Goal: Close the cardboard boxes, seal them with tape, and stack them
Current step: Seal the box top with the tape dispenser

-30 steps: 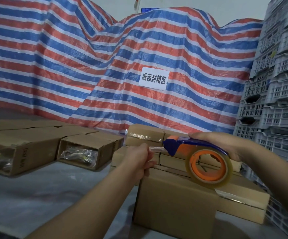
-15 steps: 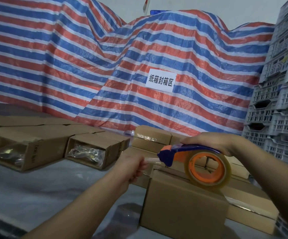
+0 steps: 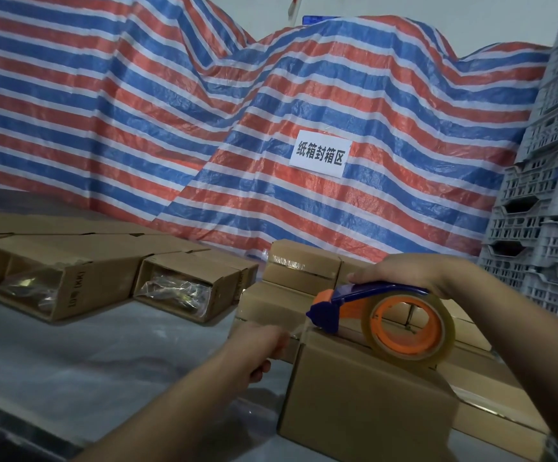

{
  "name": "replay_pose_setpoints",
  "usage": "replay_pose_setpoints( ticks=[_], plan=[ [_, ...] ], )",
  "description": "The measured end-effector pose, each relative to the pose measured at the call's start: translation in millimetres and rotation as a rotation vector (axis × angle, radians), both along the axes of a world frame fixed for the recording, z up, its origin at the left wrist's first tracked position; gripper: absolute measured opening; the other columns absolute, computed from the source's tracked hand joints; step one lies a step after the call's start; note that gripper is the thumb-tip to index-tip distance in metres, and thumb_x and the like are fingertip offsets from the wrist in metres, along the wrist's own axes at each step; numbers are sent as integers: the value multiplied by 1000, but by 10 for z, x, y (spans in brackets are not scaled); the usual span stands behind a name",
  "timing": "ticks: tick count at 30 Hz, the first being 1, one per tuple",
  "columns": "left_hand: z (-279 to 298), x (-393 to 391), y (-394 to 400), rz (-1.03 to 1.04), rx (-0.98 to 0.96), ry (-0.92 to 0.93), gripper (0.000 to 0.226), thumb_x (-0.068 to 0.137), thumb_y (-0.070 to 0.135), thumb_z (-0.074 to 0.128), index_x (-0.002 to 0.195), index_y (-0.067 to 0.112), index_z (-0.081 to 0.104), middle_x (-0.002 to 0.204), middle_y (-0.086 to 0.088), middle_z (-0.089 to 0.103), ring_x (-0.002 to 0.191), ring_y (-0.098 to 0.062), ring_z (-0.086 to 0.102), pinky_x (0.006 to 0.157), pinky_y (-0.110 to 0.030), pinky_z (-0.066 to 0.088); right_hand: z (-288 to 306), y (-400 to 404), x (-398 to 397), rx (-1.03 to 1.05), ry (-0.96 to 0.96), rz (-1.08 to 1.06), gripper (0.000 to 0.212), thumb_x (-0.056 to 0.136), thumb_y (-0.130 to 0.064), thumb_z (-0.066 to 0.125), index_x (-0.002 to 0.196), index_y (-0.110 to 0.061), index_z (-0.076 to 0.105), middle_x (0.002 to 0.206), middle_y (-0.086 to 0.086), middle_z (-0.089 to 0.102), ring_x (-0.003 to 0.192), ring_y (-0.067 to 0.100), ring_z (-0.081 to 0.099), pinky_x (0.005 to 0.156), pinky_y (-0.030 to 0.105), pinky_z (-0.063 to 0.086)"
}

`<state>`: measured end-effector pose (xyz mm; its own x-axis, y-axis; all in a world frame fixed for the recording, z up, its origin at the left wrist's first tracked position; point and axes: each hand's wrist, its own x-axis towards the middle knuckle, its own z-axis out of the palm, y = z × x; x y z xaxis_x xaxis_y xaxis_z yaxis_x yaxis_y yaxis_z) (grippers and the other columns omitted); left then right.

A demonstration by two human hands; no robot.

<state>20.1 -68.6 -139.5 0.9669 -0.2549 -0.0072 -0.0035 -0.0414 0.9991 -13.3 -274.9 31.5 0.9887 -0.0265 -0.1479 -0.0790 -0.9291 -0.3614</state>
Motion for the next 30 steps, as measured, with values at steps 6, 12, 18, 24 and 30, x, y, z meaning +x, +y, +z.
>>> replay_pose_setpoints(
  ticks=[6,12,18,24,30],
  plan=[
    [-30,24,-67,-90,145,51,14,95,29,53,98,17,60,78,0,45,59,-10,39,48,-19,32,-11,1,9,-19,-24,-11,48,97,-58,51,109,-14,67,81,2,73,69,11,66,76,25,52],
    [-31,-24,-88,-165,133,141,19,97,31,48,84,17,52,66,2,39,51,-10,33,43,-18,25,-18,52,-15,-23,-32,-21,46,98,-55,49,114,-14,64,78,-1,72,65,8,66,69,20,53],
    [34,-57,-45,-60,239,109,23,102,26,40,82,15,46,70,0,40,58,-12,36,50,-21,30,-15,58,-18,-32,-47,-36,45,96,-56,53,113,-16,63,80,0,74,69,10,68,77,26,53],
    [335,54,-123,-17,179,-121,18,101,26,45,91,13,51,75,-2,42,59,-12,35,50,-21,29,-13,55,-9,-57,-52,-25,47,96,-57,52,112,-15,64,81,1,75,70,11,68,83,29,54],
    [202,79,-153,-240,89,-33,26,96,41,55,78,22,51,62,5,42,47,-7,28,41,-18,22,-49,26,-13,-18,-86,-11,45,98,-53,52,116,-14,65,92,5,75,81,15,70,86,30,56]
  ],
)
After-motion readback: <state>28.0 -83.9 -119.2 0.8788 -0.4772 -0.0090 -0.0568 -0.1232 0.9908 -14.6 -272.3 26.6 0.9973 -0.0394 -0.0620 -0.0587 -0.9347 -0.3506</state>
